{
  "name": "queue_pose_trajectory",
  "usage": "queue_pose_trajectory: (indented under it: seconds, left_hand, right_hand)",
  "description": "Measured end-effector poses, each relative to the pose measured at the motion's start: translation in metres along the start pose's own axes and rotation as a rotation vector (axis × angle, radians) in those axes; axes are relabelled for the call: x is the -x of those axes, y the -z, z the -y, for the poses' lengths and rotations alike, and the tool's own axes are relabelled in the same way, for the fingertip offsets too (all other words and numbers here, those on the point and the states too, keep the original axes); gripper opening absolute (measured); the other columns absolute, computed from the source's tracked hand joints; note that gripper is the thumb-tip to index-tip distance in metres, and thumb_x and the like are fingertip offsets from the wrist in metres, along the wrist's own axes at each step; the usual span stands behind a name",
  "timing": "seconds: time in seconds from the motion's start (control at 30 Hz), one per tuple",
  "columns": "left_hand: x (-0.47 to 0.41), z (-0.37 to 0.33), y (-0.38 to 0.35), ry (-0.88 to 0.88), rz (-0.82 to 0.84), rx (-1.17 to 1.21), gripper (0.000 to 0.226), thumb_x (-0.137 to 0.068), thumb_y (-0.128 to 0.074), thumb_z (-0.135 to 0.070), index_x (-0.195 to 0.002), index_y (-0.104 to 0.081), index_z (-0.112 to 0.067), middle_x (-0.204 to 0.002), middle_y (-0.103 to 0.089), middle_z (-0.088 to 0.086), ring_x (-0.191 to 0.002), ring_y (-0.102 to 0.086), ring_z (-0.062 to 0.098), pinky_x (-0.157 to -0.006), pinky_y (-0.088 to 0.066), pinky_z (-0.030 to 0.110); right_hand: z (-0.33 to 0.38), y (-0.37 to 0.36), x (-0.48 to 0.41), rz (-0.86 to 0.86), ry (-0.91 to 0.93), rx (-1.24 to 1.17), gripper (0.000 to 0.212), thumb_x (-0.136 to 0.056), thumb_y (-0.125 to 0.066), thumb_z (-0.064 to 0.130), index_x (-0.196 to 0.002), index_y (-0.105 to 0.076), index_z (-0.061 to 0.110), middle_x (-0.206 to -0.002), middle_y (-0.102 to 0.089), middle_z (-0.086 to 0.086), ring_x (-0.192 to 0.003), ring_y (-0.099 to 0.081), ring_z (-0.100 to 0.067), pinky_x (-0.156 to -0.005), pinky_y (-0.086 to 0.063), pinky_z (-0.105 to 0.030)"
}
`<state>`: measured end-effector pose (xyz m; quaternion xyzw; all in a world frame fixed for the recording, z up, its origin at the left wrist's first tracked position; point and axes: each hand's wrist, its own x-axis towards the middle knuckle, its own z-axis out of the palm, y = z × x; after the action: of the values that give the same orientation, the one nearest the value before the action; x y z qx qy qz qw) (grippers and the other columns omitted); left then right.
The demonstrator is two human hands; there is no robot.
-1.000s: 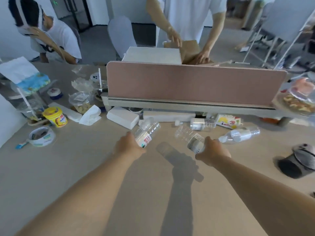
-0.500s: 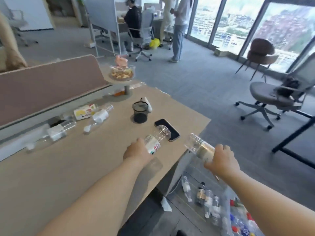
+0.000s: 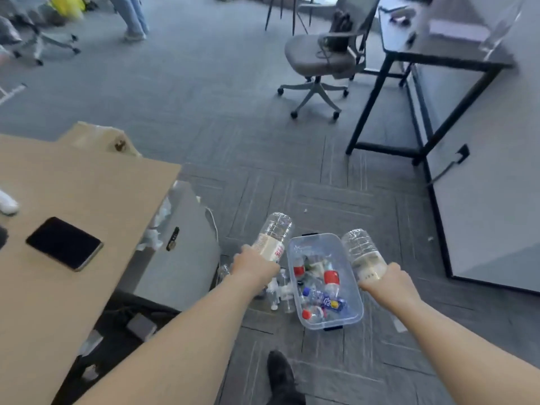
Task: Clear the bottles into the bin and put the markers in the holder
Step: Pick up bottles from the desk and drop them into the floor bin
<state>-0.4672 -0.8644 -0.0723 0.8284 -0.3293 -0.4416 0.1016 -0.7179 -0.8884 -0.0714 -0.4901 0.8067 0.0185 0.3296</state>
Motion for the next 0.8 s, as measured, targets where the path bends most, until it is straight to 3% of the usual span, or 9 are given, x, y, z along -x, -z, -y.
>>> queue_pose_trajectory:
  seconds: [0.27,0.47,0.57,0.67,0.8]
  left_hand:
    - [-0.047,-0.020,-0.057,0.022,0.033,-0.102,0.069,-0.074,-0.071,-0.026,-0.130,-0.037,-0.006,-0.123,-0.053,0.014,-0.107,-0.056,0.032,-0.082,-0.050,0.036]
    - [-0.058,-0.024,-0.078,0.090,0.080,-0.141,0.063,-0.079,-0.070,-0.025,-0.128,-0.036,-0.004,-0.121,-0.054,0.014,-0.095,-0.054,0.028,-0.067,-0.041,0.031]
    - [-0.064,-0.041,-0.091,0.078,0.094,-0.156,0.070,-0.079,-0.072,-0.031,-0.132,-0.034,-0.006,-0.125,-0.052,0.014,-0.107,-0.055,0.030,-0.074,-0.044,0.033]
    - [-0.066,-0.060,-0.103,0.038,0.126,-0.129,0.071,-0.080,-0.071,-0.034,-0.134,-0.034,-0.007,-0.128,-0.053,0.013,-0.111,-0.055,0.030,-0.077,-0.045,0.034]
    - [-0.068,-0.073,-0.107,-0.007,0.149,-0.114,0.088,-0.080,-0.070,-0.038,-0.149,-0.022,-0.011,-0.139,-0.049,0.011,-0.122,-0.052,0.031,-0.097,-0.047,0.040]
  right_hand:
    - [0.006,-0.024,-0.096,0.050,0.003,-0.002,0.082,-0.077,-0.067,0.046,-0.137,-0.033,0.002,-0.136,-0.043,-0.020,-0.120,-0.050,-0.037,-0.094,-0.047,-0.046]
    - [-0.016,-0.049,-0.113,0.201,-0.057,-0.004,0.061,-0.078,-0.065,0.036,-0.125,-0.043,0.003,-0.126,-0.052,-0.018,-0.106,-0.055,-0.033,-0.077,-0.044,-0.036]
    - [-0.026,-0.047,-0.120,0.232,-0.093,0.018,0.057,-0.078,-0.067,0.032,-0.122,-0.046,0.002,-0.121,-0.056,-0.017,-0.092,-0.054,-0.030,-0.070,-0.041,-0.030]
    - [-0.029,-0.040,-0.128,0.215,-0.103,0.025,0.061,-0.079,-0.068,0.036,-0.124,-0.045,0.001,-0.123,-0.057,-0.018,-0.101,-0.057,-0.032,-0.072,-0.041,-0.031]
    - [-0.026,-0.029,-0.135,0.175,-0.072,0.047,0.058,-0.080,-0.066,0.035,-0.122,-0.046,0.000,-0.122,-0.057,-0.019,-0.108,-0.057,-0.034,-0.073,-0.040,-0.031]
